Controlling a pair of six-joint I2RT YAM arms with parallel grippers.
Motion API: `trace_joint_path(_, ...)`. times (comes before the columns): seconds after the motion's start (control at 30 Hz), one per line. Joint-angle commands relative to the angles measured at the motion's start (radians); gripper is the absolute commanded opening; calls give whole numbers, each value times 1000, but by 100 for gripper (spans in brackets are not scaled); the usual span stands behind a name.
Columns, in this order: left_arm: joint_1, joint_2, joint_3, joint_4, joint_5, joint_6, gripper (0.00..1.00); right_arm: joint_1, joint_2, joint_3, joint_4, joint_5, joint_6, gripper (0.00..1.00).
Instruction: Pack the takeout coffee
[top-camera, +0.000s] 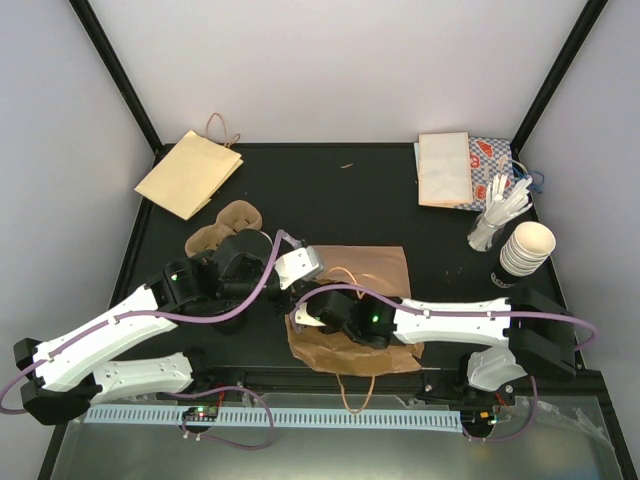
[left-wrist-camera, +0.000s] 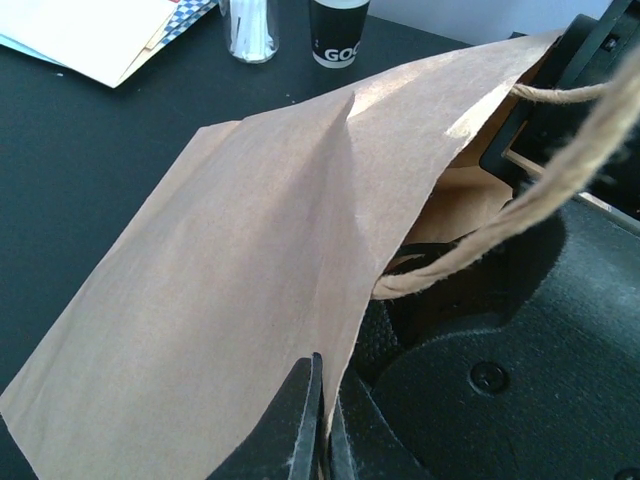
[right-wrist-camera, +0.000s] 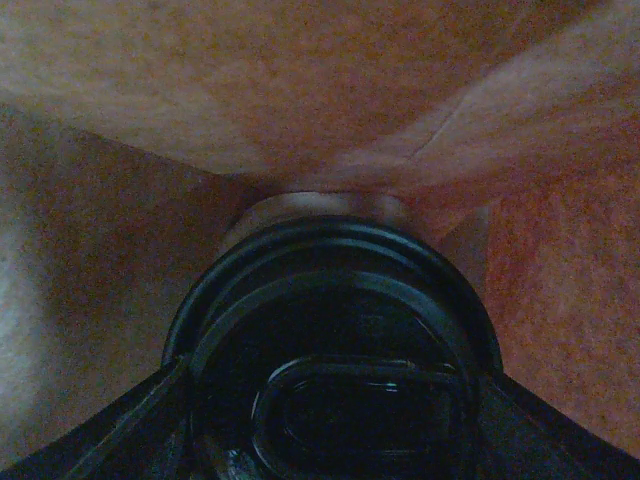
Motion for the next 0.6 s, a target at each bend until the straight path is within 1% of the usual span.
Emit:
trace_joint_path(0.0, -16, 3, 44, 19, 66, -34, 2, -25, 25, 26, -104, -4, 25, 54)
trace_joint_path(0.17, -12, 42, 124, -29, 29, -86, 1, -45, -4, 75, -190, -107, 32, 53)
trace_joint_path(0.33, 10, 124, 237, -101, 57, -122, 1, -93, -9, 133, -295, -257, 14, 53)
trace_joint_path(0.43, 66, 194, 322, -160, 126, -155, 2, -139, 0, 175, -352, -350, -6, 53)
trace_joint_path(0.57, 185, 288, 381, -200, 246, -181, 2, -207, 32, 247, -443, -486, -38, 53)
